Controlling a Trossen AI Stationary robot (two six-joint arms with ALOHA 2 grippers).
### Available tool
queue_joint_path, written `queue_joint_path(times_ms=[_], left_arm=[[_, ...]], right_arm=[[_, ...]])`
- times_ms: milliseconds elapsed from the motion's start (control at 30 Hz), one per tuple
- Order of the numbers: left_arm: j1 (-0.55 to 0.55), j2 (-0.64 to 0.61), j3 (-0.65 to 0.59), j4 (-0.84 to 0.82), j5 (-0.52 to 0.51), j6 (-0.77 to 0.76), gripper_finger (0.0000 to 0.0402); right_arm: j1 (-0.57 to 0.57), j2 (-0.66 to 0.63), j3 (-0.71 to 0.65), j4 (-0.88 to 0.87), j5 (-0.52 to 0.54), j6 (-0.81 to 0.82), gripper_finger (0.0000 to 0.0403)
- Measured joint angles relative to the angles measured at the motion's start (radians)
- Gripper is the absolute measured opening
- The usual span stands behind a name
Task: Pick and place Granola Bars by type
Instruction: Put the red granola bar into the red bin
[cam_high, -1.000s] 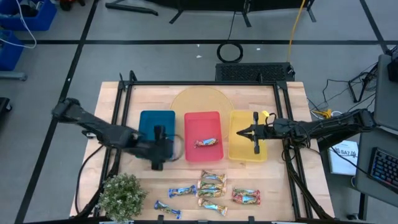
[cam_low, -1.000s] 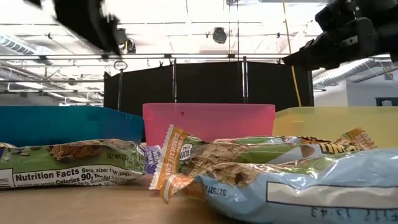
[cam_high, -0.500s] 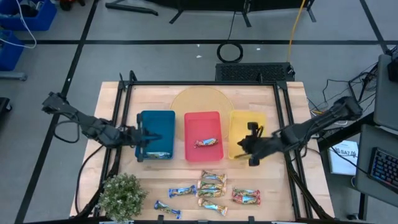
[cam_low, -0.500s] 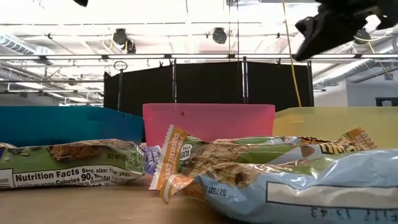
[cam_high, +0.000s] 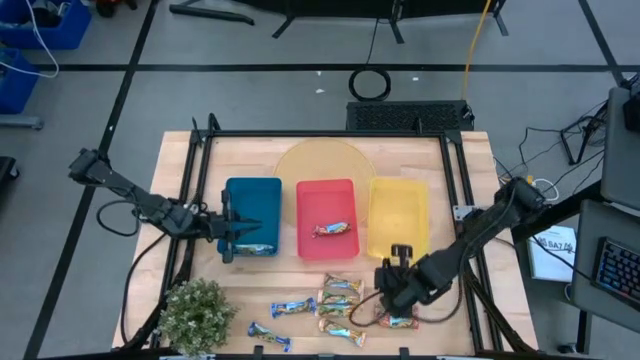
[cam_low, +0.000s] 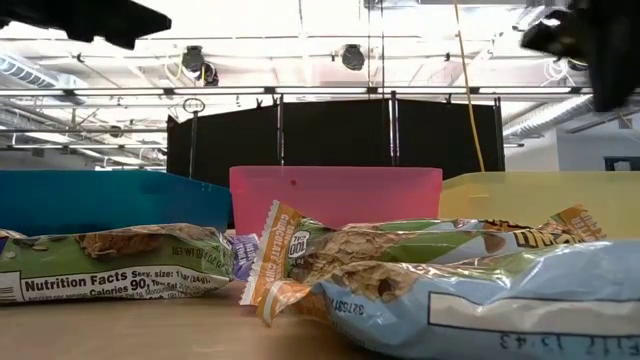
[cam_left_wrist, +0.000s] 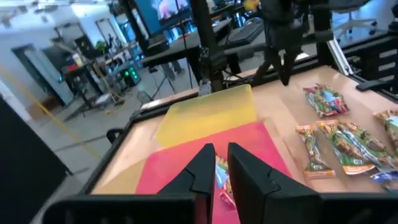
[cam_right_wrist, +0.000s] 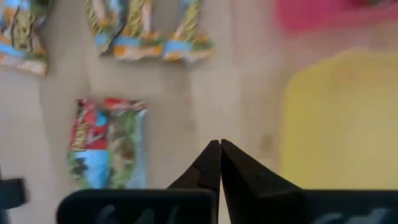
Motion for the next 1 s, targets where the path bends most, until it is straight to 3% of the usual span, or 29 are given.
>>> queue_joint_path(times_ms=[100, 267, 367, 467, 700, 1000], left_arm=[[0.0, -0.001, 0.008, 0.005, 0.004, 0.025, 0.0046], [-0.008, -0.003, 0.035, 0.001, 0.039, 0.012, 0.0031], [-0.028, -0.003, 0.038, -0.002, 0.076, 0.039, 0.0022], [-0.042, -0.005, 0.038, -0.002, 0.08, 0.078, 0.0012], [-0.046, -0.005, 0.038, -0.01, 0.077, 0.097, 0.0012], [-0.046, -0.005, 0.038, -0.016, 0.077, 0.095, 0.0048]], right_arm=[[0.032, 0.028, -0.001, 0.053, -0.044, 0.08, 0.0038], [0.074, 0.052, -0.001, 0.127, -0.066, 0.204, 0.0129], [0.094, 0.072, -0.001, 0.175, -0.133, 0.242, 0.0181], [0.117, 0.095, -0.001, 0.187, -0.164, 0.273, 0.0214], [0.137, 0.173, -0.002, 0.119, -0.104, 0.246, 0.0218], [0.136, 0.254, -0.006, 0.134, -0.156, 0.181, 0.0185]])
